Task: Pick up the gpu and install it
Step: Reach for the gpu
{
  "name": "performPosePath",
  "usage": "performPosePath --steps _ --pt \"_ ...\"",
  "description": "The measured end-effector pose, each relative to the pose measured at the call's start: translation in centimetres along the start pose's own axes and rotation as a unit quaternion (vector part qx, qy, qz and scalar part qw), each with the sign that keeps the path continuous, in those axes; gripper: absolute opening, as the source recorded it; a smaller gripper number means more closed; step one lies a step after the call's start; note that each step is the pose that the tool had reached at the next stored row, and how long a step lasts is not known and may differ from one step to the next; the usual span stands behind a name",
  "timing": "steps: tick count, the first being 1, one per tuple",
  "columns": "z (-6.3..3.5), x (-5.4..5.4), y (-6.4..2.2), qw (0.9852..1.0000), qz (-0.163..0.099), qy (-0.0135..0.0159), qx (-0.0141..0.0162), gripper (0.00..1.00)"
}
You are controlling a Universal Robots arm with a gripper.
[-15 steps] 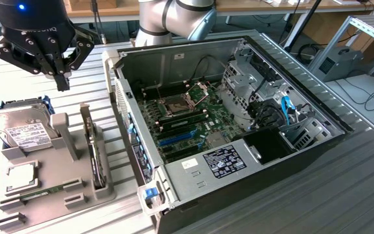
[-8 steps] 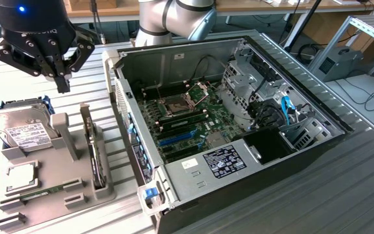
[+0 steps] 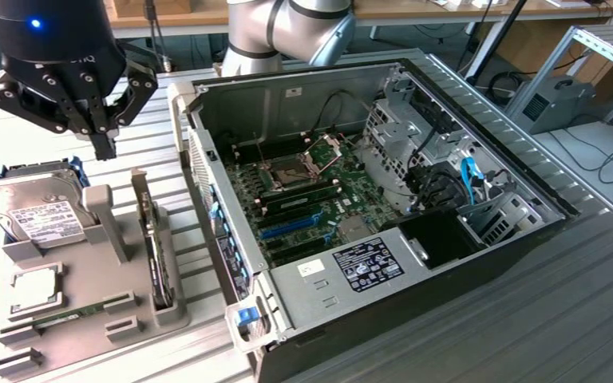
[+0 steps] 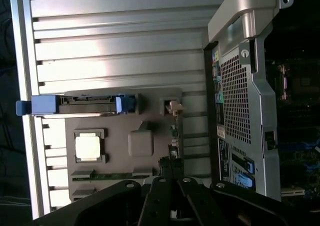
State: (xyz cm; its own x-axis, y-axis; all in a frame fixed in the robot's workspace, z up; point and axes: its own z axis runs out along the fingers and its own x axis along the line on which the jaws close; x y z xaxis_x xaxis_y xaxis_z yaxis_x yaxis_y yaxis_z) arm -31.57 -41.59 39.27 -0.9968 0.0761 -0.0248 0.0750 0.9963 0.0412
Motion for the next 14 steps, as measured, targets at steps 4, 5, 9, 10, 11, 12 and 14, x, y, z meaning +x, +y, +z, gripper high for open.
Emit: performPosePath --steps 4,5,9,10,11,12,14 --pt "-0.01 -0.1 -0.81 1.0 0.0 0.0 0.0009 0.11" --pt "-0.01 -0.1 -0.93 1.0 0.0 0.0 0.001 0.11" --pt "0.02 -0.1 -1.29 1.0 0.0 0.0 0.0011 0.11" --pt "0.03 -0.2 -1.37 1.0 0.0 -0.0001 0.0011 0.11" --pt "0.03 -0.2 -1.43 1.0 0.0 -0.0001 0.0011 0.11" --pt "0.05 -0.2 -1.52 1.0 0.0 -0.0001 0.0011 0.11" --pt "0.06 -0.2 -1.64 1.0 0.0 -0.0001 0.0011 0.11"
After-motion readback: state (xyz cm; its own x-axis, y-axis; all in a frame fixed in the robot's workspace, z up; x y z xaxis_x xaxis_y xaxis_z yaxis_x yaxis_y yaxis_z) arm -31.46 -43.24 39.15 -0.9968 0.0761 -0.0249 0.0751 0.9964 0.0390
